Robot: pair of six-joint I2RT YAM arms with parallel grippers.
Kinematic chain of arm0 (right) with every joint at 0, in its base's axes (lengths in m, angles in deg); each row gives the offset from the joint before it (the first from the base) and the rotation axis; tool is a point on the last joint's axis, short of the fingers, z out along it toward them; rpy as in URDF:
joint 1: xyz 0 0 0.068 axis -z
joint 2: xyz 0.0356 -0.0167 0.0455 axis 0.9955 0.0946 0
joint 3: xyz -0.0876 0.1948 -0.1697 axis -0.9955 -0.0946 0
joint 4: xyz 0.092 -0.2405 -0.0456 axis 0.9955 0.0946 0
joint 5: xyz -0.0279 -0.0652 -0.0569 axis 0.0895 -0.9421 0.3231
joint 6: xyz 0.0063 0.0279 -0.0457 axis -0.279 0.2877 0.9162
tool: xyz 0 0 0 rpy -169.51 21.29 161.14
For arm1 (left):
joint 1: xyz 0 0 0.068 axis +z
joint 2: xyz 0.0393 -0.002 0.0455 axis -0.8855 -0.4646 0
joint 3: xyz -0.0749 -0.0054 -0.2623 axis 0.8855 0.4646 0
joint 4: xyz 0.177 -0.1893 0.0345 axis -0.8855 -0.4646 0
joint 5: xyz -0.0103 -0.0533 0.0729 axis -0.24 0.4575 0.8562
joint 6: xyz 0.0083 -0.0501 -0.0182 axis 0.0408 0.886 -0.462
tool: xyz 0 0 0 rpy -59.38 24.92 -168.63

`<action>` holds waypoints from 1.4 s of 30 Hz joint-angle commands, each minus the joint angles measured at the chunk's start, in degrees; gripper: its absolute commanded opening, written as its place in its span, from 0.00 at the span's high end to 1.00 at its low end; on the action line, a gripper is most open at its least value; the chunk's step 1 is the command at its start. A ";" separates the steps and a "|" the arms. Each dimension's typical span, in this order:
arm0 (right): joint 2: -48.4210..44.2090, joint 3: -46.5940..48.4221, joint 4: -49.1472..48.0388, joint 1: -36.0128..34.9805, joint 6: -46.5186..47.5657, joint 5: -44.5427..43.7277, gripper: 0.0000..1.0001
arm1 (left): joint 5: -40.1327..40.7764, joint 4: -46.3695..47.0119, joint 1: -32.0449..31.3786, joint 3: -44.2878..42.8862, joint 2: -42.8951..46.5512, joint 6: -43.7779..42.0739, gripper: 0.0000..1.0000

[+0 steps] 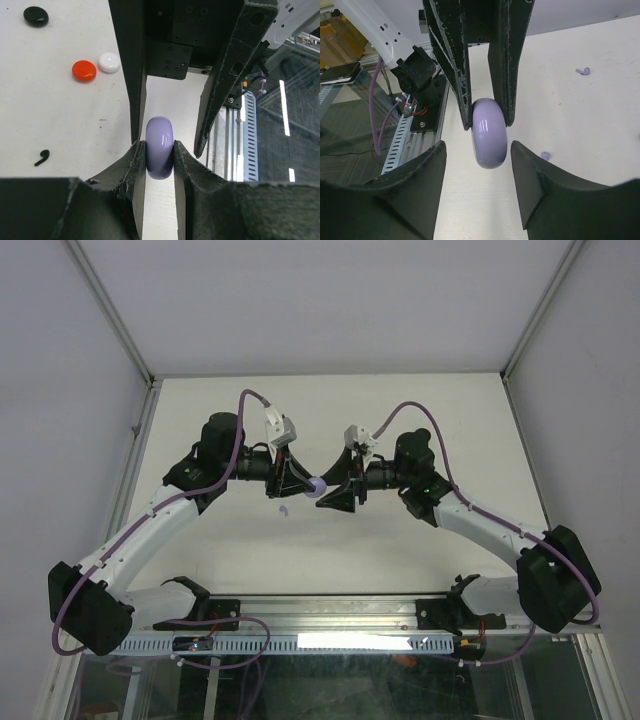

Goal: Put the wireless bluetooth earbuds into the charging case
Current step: Pick up the charging case at the center of the board, then open the charging case.

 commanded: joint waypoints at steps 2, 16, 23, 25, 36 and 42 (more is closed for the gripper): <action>-0.35 3.07 -2.91 -0.68 -2.66 1.63 0.47 | -2.73 1.89 -0.69 -2.55 1.38 -2.15 1.00; 0.02 3.31 -3.60 -0.82 -3.72 3.15 0.93 | -2.20 1.88 -0.66 -2.62 2.06 -1.82 0.96; -1.58 2.02 -4.34 -0.85 -4.25 2.78 0.99 | 3.44 2.50 -0.66 -1.74 3.64 0.37 0.71; -2.06 1.46 -5.12 -0.86 -4.57 2.44 0.99 | 4.39 2.90 -0.70 -1.28 3.79 0.75 0.68; -2.91 0.22 -6.01 -0.84 -4.98 3.36 1.00 | 11.28 4.19 -0.70 -0.96 3.87 3.20 0.61; -3.45 -0.43 -6.14 -1.04 -4.80 4.29 1.00 | 13.03 4.93 -0.62 -0.99 3.75 4.66 0.60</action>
